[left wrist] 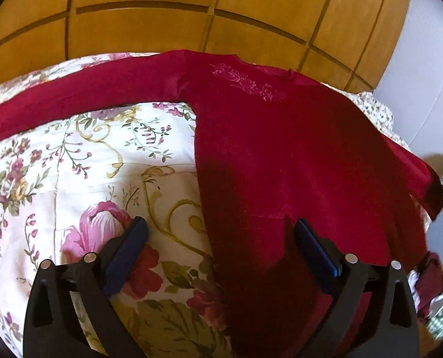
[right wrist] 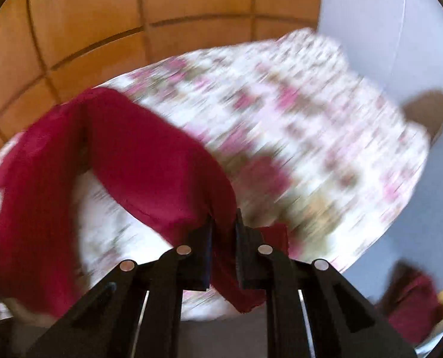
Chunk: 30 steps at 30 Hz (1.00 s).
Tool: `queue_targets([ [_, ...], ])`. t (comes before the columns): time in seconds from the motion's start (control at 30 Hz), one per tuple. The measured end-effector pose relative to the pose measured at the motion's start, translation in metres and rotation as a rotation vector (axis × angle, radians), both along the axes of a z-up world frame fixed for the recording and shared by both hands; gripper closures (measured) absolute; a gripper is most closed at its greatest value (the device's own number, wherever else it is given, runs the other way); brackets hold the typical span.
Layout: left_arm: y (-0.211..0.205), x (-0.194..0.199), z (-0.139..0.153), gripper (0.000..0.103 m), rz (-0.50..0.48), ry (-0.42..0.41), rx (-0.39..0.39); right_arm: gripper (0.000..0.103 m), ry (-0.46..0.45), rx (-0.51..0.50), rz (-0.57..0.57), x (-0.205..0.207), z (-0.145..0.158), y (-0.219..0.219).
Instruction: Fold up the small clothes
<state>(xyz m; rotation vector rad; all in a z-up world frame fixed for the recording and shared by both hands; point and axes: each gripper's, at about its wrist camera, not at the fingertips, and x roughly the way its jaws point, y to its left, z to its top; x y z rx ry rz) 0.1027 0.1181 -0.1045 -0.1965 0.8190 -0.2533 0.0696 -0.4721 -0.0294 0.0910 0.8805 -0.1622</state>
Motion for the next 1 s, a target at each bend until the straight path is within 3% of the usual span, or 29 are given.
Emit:
queue_targets([
  [0.2,0.012,-0.009,0.007,0.006,0.006,0.037,-0.062,0.092,-0.055,-0.238,-0.129,0.065,0.024,-0.052],
  [0.43,0.019,-0.021,0.018,0.006,0.026,0.063,-0.048,0.092,-0.057,-0.391,-0.280,0.137,0.020,-0.085],
  [0.5,0.018,-0.020,0.016,0.006,0.025,0.079,-0.058,0.090,-0.017,-0.352,-0.304,0.151,0.007,-0.096],
  [0.6,0.012,-0.019,0.011,0.006,0.015,0.095,-0.051,0.062,0.026,-0.169,-0.330,0.165,-0.019,-0.106],
  [0.67,0.007,-0.019,0.011,0.006,-0.002,0.092,-0.042,0.055,-0.035,-0.123,-0.356,0.151,-0.015,-0.099],
  [0.73,0.002,-0.020,0.011,0.006,-0.029,0.089,-0.053,0.041,-0.148,-0.060,-0.347,0.120,-0.003,-0.081],
  [0.8,-0.002,-0.024,0.011,0.006,-0.062,0.084,-0.073,0.041,-0.218,-0.006,-0.274,0.090,0.004,-0.057],
  [0.9,-0.007,-0.028,0.009,0.007,-0.083,0.081,-0.085,0.044,-0.221,0.069,-0.120,0.051,-0.005,-0.016],
  [0.97,-0.012,-0.026,0.007,0.023,-0.094,0.089,-0.112,0.049,-0.192,0.130,-0.030,0.031,-0.019,0.008],
  [1.0,-0.013,-0.027,0.006,0.025,-0.097,0.094,-0.115,0.049,-0.164,0.154,0.010,0.019,-0.029,0.023],
])
